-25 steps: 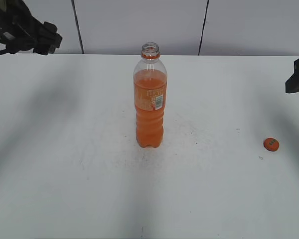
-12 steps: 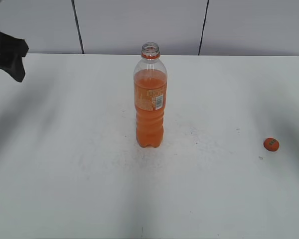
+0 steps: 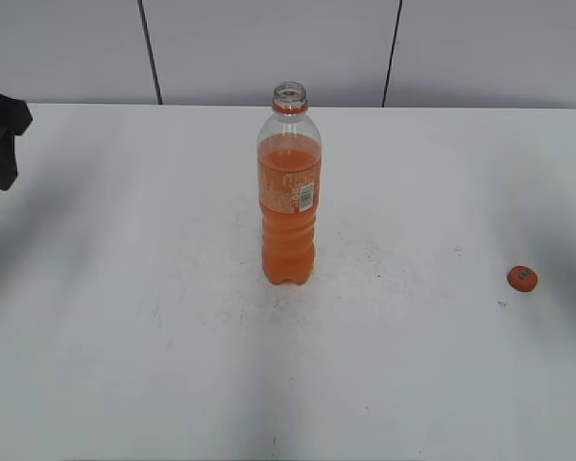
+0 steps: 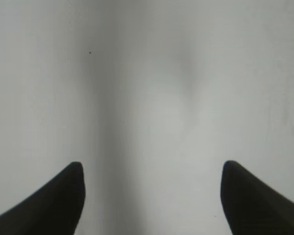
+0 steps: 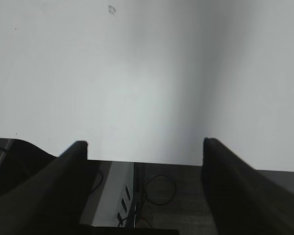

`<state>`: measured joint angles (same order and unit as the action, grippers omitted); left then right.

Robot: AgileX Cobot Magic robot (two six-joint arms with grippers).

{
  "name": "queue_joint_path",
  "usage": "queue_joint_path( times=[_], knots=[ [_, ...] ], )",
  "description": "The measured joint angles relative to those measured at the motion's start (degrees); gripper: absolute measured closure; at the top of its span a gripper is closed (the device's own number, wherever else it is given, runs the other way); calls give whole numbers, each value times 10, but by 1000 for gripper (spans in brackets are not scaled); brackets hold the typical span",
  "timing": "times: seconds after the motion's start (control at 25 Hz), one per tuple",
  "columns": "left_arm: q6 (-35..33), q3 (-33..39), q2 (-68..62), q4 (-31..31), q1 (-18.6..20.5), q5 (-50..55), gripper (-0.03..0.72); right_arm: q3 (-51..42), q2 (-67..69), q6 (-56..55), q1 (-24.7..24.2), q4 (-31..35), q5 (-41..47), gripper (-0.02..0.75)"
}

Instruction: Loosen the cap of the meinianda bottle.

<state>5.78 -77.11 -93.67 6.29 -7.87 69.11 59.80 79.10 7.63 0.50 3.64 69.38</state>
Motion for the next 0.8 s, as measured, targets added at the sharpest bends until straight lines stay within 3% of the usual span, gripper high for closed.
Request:
queue_joint_path(
  times=[0.16, 0.44, 0.8],
  knots=[
    [0, 47, 60, 7, 2, 0, 169, 0, -37, 0, 0, -1, 0, 202],
    [0, 199, 266, 8, 3, 5, 169, -23, -136, 0, 0, -1, 1, 202],
    [0, 343, 599, 35, 3, -24, 196, -152, -292, -11, 0, -1, 2, 202]
  ],
)
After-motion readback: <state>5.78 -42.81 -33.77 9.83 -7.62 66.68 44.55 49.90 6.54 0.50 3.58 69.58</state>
